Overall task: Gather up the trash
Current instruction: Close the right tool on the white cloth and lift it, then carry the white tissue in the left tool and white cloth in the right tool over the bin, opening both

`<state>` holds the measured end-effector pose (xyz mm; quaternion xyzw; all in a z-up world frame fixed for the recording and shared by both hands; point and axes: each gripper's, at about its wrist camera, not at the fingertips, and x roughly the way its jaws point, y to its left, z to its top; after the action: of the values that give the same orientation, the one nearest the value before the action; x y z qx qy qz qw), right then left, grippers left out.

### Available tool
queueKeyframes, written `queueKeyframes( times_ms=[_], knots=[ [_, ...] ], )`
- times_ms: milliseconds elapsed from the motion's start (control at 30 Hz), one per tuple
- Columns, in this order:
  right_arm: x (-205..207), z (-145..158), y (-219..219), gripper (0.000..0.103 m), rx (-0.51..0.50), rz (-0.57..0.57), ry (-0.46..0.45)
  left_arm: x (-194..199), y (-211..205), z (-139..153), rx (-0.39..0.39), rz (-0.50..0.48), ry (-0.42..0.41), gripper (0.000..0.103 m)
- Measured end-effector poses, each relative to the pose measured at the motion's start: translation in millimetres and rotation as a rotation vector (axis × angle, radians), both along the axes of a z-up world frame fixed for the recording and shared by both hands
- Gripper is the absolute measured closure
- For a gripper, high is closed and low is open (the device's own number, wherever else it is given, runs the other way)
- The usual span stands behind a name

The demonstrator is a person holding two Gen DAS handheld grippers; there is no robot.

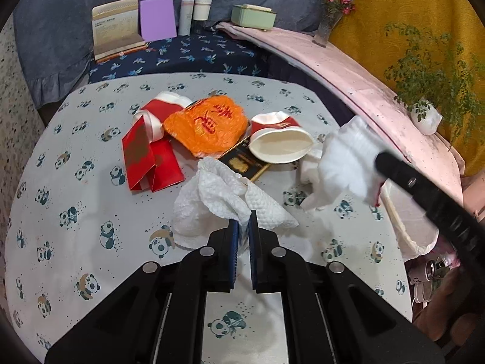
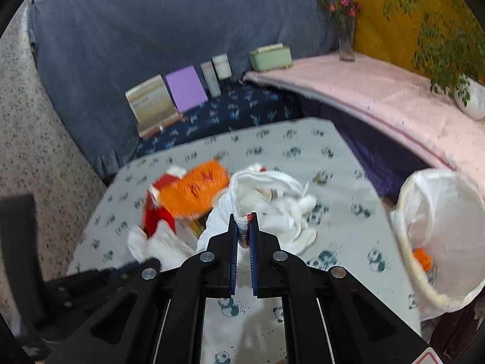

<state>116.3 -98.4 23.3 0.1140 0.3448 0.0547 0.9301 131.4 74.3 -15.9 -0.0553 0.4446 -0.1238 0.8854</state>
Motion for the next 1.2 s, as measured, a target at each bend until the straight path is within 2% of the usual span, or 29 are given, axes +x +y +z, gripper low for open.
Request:
queueKeyframes(
  times_ms=[233,400,767,1200],
  knots=[
    [-14.1,42.5,-31.7,0.096,-0.005,-0.069,-0.088,-7.4,-26.9,30.2,0.001,-0.056,-0.064,0.097],
    [-24.8,47.1,-61.1,0.096,-0.021,-0.139,-0.104,-9.2,-58.6,45.8,0.005,-0.116,-0.098,0.097],
    [-46.0,29.6,-145.9,0.096,-0.04,-0.317,-0.076,-10.6,-152.3,51.9,0.021,-0.283,-0.118,0.097],
    [-65.0,-12.7,-237.2,0.096,-0.026,-0.486,0.011,-5.8,-256.4,35.9,0.019,-0.453,-0.095,0.097]
  ],
)
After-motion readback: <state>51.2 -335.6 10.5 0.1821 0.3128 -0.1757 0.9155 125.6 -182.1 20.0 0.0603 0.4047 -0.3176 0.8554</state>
